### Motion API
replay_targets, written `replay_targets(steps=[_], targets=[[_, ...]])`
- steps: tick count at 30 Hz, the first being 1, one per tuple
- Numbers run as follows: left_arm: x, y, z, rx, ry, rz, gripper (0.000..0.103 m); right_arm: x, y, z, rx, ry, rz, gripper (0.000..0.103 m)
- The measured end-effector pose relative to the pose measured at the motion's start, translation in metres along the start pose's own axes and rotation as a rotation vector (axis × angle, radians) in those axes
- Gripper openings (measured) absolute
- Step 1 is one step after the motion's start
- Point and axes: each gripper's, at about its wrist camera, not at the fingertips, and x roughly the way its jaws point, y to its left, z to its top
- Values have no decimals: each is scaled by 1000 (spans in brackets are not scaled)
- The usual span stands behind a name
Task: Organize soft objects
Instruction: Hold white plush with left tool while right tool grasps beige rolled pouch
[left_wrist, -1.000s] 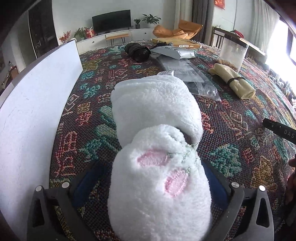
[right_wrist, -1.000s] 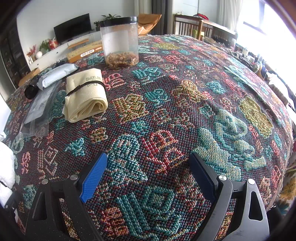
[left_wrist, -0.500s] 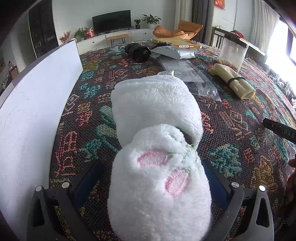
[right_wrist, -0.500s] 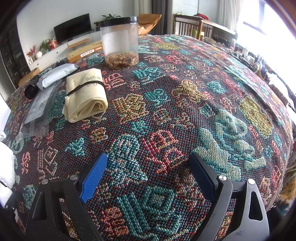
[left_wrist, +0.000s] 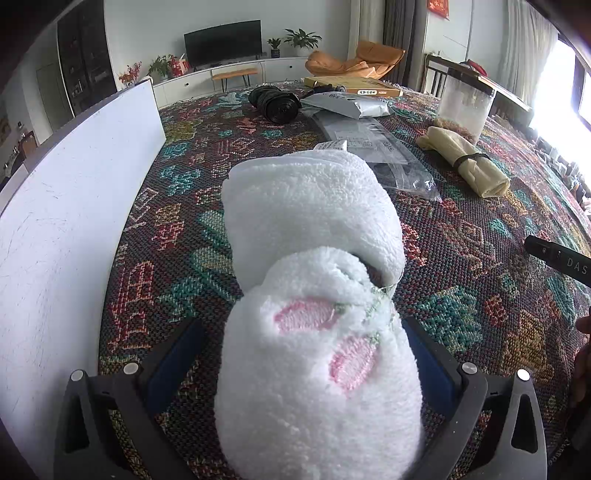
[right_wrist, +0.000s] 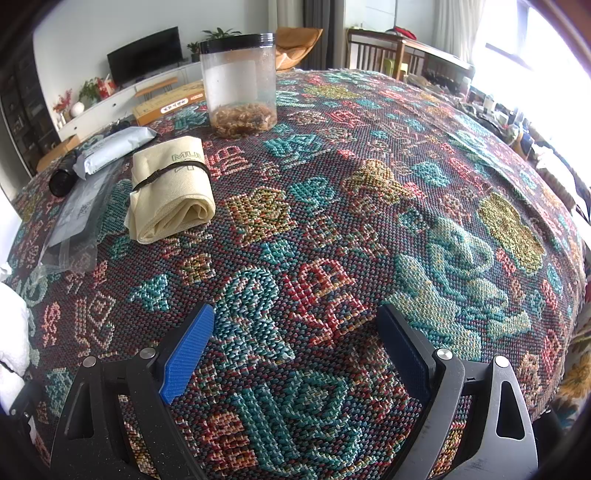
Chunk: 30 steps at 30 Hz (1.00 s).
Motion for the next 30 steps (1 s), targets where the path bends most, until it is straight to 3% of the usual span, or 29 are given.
replay_targets(steps=[9, 10, 13, 14, 19, 23, 24, 26, 27, 28, 30], targets=[[0, 0, 0, 0, 0, -1, 103, -1, -1, 1, 6, 1, 10, 92], [0, 1, 0, -1, 0, -1, 103, -2, -3, 2, 17, 3, 31, 92], [-1, 1, 1, 9, 15, -9, 103, -12, -21, 11, 114, -43, 202, 91], [-2, 1, 2, 19, 31, -18, 103, -14, -21, 18, 101, -49, 212, 91], [-16, 8, 4, -7, 37, -73, 103, -16, 35, 71, -170, -30, 219, 91], [-15, 11, 16, -29, 56, -66, 102, 23, 92, 94, -353, 88, 163, 90], [-13, 12, 19, -29, 64, -66, 99, 36, 98, 95, -367, 128, 142, 87], [-12, 15, 21, -29, 73, -106, 55, 51, 97, 97, -343, 172, 175, 52], [-13, 18, 21, -48, 77, -159, 49, 50, 92, 96, -326, 168, 182, 48], [-15, 20, 21, -67, 68, -178, 48, 45, 87, 97, -310, 154, 196, 42], [-24, 21, 22, -79, 43, -184, 47, 32, 76, 98, -285, 143, 212, 40]])
